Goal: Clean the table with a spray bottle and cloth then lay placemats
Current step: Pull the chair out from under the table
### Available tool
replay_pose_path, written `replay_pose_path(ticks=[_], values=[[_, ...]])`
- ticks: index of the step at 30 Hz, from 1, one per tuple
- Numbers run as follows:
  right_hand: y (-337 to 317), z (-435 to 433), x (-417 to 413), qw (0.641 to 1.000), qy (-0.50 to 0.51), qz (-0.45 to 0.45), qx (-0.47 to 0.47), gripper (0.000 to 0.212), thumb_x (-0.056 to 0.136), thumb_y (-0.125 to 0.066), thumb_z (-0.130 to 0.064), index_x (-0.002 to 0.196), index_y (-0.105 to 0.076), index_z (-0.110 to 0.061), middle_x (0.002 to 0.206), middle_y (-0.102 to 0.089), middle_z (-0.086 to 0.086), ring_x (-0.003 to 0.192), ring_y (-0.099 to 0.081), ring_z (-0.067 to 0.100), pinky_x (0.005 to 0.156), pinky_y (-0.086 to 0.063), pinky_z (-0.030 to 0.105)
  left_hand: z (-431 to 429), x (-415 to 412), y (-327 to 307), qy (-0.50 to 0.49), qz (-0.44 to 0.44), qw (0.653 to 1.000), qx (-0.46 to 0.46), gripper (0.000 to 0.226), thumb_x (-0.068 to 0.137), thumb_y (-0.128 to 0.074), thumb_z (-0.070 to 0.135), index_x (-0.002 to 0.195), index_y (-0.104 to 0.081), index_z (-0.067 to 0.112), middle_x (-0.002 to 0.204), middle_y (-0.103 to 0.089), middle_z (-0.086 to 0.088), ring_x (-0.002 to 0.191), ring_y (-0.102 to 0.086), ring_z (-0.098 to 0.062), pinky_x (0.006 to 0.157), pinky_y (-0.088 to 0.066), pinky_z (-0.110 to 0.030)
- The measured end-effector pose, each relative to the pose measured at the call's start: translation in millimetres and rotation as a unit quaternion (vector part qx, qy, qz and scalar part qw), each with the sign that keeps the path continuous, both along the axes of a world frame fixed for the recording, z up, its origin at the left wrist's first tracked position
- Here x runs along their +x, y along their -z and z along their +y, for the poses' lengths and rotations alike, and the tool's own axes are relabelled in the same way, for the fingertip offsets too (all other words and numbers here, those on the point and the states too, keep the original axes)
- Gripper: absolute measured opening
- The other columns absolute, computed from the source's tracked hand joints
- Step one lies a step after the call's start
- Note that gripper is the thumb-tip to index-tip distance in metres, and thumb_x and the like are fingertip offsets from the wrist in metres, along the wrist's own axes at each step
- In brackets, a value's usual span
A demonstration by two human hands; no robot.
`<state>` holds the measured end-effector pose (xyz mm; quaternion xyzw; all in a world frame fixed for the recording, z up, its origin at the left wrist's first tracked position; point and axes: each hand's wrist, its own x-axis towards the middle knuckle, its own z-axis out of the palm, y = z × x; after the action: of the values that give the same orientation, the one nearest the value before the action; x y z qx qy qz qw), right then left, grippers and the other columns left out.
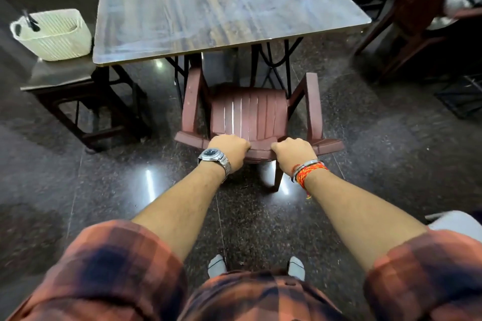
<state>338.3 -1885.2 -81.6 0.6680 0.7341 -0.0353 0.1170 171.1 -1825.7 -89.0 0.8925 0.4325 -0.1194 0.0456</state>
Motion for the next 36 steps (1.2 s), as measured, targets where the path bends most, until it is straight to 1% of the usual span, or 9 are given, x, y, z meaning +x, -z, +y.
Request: replay_pose_path(ticks=[3,9,13,18,22,26,30,34,36], values=[[-5,-13,25,1.000,-0.019,-0.003,0.001,0.025,0.090,-0.043,-0.008,0.109,-0.057,-0.014,0.106,-0.064,0.013,0.097,-0.062,0.038,0.076,-0.049,0.040,-15,23,-2,-0.008,0.002,1.000,-0.002,0.023,0.081,-0.057,0.012,0.098,-0.066,0.023,0.100,-0.069,-0.006,0.091,-0.067,-0.033,0.065,-0.046,-0.034],[-7,-48,99,0.998,-0.067,0.007,-0.016,0.023,0.089,-0.044,-0.007,0.110,-0.053,-0.012,0.107,-0.063,0.012,0.099,-0.061,0.037,0.075,-0.048,0.041,-64,91,2,-0.038,-0.005,0.999,-0.012,0.021,0.078,-0.058,0.020,0.098,-0.065,0.021,0.103,-0.069,-0.004,0.095,-0.067,-0.031,0.069,-0.047,-0.034],[1,-48,111,0.992,-0.118,0.037,-0.011,0.021,0.085,-0.049,-0.008,0.106,-0.051,-0.012,0.107,-0.063,0.008,0.099,-0.060,0.033,0.069,-0.045,0.038,-72,84,3,-0.031,-0.017,0.999,-0.006,0.027,0.076,-0.058,0.031,0.102,-0.057,0.022,0.108,-0.066,0.000,0.100,-0.066,-0.029,0.072,-0.050,-0.035],[7,-35,124,0.982,-0.175,0.070,0.021,0.021,0.088,-0.044,-0.011,0.108,-0.051,-0.011,0.104,-0.065,0.009,0.096,-0.062,0.034,0.068,-0.043,0.038,-71,91,7,-0.061,0.029,0.997,0.030,0.019,0.090,-0.052,0.021,0.109,-0.054,0.019,0.111,-0.068,-0.001,0.101,-0.068,-0.030,0.074,-0.051,-0.038],[11,-22,141,0.979,-0.190,0.073,0.030,0.022,0.089,-0.044,-0.012,0.108,-0.053,-0.012,0.103,-0.065,0.008,0.096,-0.062,0.033,0.064,-0.040,0.036,-63,105,5,-0.063,0.029,0.997,0.037,0.017,0.092,-0.049,0.017,0.108,-0.056,0.018,0.110,-0.068,-0.001,0.100,-0.069,-0.030,0.073,-0.052,-0.037],[17,6,168,0.977,-0.185,0.080,0.069,0.013,0.079,-0.055,-0.005,0.091,-0.058,-0.010,0.082,-0.067,0.009,0.075,-0.066,0.035,0.053,-0.033,0.033,-42,134,3,-0.068,0.018,0.997,0.035,0.017,0.094,-0.045,0.014,0.105,-0.057,0.018,0.110,-0.069,-0.003,0.099,-0.068,-0.032,0.071,-0.049,-0.036],[17,38,174,0.977,-0.189,0.065,0.072,0.017,0.064,-0.066,-0.001,0.075,-0.057,-0.010,0.064,-0.063,0.007,0.055,-0.063,0.032,0.046,-0.029,0.028,-12,142,2,-0.082,0.019,0.996,0.031,0.016,0.092,-0.048,0.014,0.104,-0.056,0.018,0.109,-0.069,-0.002,0.099,-0.069,-0.032,0.067,-0.045,-0.034],[15,60,173,0.974,-0.199,0.058,0.088,0.027,0.051,-0.074,-0.002,0.066,-0.055,-0.012,0.054,-0.057,0.004,0.043,-0.057,0.028,0.042,-0.026,0.022,8,143,2,-0.095,0.027,0.995,0.017,0.017,0.089,-0.053,0.014,0.105,-0.057,0.018,0.109,-0.068,-0.002,0.099,-0.068,-0.032,0.065,-0.040,-0.034],[13,80,173,0.974,-0.207,0.053,0.079,0.026,0.053,-0.073,-0.004,0.071,-0.056,-0.012,0.058,-0.060,0.004,0.048,-0.060,0.029,0.043,-0.027,0.024,28,141,4,-0.101,0.019,0.994,0.024,0.016,0.089,-0.053,0.015,0.104,-0.057,0.019,0.108,-0.068,-0.001,0.098,-0.068,-0.032,0.065,-0.040,-0.034]])
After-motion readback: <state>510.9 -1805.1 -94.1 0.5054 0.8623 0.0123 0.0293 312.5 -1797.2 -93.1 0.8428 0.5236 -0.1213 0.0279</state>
